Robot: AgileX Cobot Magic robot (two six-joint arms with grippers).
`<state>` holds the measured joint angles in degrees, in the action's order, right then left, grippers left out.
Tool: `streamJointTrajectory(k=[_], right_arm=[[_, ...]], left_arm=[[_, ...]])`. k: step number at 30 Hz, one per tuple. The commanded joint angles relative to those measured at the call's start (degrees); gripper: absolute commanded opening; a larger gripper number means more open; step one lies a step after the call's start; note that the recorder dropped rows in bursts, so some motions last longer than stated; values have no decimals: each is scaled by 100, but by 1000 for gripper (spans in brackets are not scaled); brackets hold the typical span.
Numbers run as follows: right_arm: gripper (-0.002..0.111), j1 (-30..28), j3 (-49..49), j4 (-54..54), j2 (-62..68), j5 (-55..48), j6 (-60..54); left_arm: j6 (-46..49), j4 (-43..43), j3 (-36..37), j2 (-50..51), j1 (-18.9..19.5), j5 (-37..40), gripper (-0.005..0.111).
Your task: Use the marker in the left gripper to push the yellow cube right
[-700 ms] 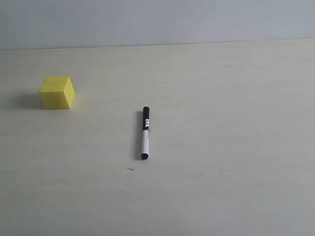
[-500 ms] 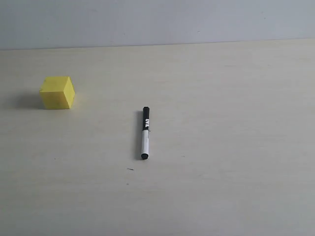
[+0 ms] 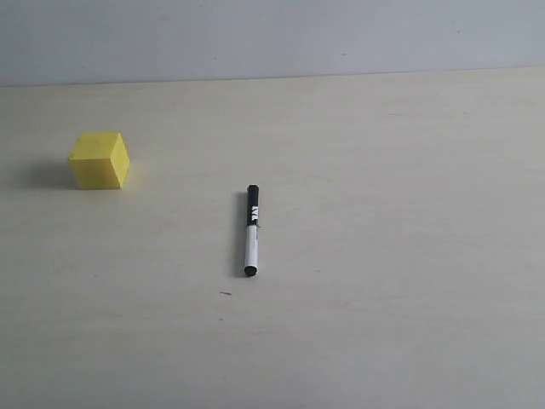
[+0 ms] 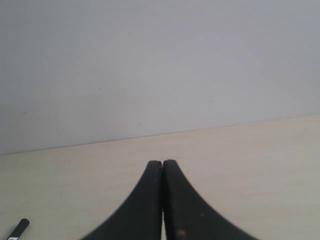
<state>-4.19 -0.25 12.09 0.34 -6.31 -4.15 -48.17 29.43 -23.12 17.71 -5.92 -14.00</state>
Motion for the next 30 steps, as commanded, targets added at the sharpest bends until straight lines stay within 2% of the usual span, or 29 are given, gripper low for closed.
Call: streamJointTrajectory(k=[1, 4, 6, 8, 9, 11, 12, 13, 15, 18, 20, 22, 24, 27, 30], right_arm=[[0, -16, 25, -19, -34, 21, -23], [0, -16, 25, -19, -34, 21, -23], [0, -16, 25, -19, -34, 21, -23], [0, -16, 25, -19, -34, 9, -23], [0, -16, 25, -19, -34, 9, -23], [0, -16, 25, -19, -34, 9, -23], [0, -16, 25, -19, -34, 5, -23], [0, -16, 25, -19, -34, -4, -23], [0, -16, 25, -19, -34, -4, -23], [0, -16, 25, -19, -34, -4, -23], [0, -16, 25, -19, -34, -4, -23], [0, -16, 25, -19, -34, -4, -23], [0, -16, 25, -19, -34, -4, -23], [0, -16, 25, -19, -34, -4, -23], [0, -16, 25, -19, -34, -4, -23]], left_arm=[[-432, 2362, -1439, 1400, 14, 777, 0], [-432, 4831, -2080, 2036, 14, 1347, 0], [-432, 6036, -2324, 2392, 14, 2251, 0], [-172, 6036, -2454, 2735, 14, 3413, 0], [273, 5615, -2578, 2971, 14, 4076, 0], [1764, 4379, -2885, 3540, 14, 5114, 0], [2845, 3415, -3118, 3989, -28, 5723, 0], [3279, 2667, -3437, 4308, -73, 6146, 0], [3941, 605, -4285, 5169, -146, 7257, 0], [4562, -2006, -5248, 6160, -392, 8167, 0], [4926, -3264, -5411, 6567, -724, 8074, 0], [4947, -3872, -5435, 6905, -1332, 7553, 0], [4735, -3946, -5435, 7206, -1989, 6880, 0], [4425, -3946, -5562, 7678, -2696, 6199, 6], [4131, -3946, -5968, 8201, -3074, 6096, 22]])
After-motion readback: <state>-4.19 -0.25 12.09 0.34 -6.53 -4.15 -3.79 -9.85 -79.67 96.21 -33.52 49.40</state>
